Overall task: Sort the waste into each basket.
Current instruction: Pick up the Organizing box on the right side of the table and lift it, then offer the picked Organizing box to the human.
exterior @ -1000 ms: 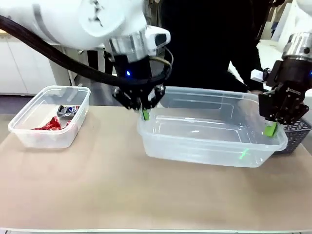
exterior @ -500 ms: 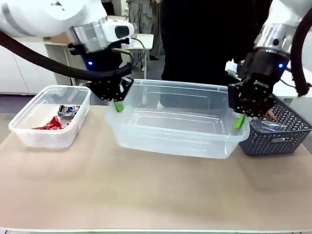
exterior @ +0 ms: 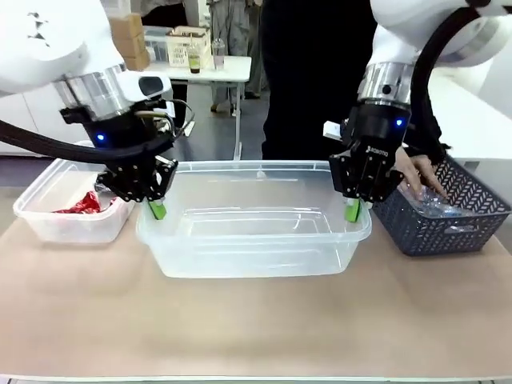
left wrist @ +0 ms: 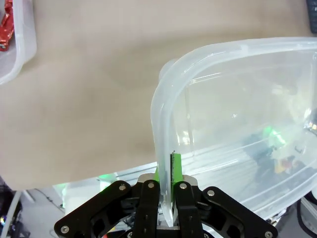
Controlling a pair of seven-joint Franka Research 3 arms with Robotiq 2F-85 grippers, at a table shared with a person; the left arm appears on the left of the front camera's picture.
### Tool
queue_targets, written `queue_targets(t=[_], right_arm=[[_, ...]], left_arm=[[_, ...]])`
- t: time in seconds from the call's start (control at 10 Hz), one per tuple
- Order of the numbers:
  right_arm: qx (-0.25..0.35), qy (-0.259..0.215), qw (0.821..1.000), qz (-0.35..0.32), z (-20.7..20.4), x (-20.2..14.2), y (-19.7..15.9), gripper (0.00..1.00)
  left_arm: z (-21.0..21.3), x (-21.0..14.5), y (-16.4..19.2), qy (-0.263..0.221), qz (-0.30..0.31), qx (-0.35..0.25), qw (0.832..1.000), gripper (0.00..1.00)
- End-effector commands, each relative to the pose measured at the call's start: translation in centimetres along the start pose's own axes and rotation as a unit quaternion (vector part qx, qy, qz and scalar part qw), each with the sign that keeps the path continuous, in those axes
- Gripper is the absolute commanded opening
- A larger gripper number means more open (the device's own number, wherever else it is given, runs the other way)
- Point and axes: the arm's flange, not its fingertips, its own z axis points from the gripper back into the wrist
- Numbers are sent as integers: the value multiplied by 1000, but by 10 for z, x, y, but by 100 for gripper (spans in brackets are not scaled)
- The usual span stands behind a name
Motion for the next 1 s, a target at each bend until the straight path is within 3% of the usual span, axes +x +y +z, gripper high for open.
queue_targets(t=[0.0, 0.9], right_arm=[[-2, -3, 1000, 1, 1, -6, 0, 7], [-2, -3, 1000, 1, 1, -6, 0, 7]], left_arm=[[2, 3, -4, -1, -7, 5, 1000, 4], [2, 3, -4, -1, -7, 5, 1000, 4]])
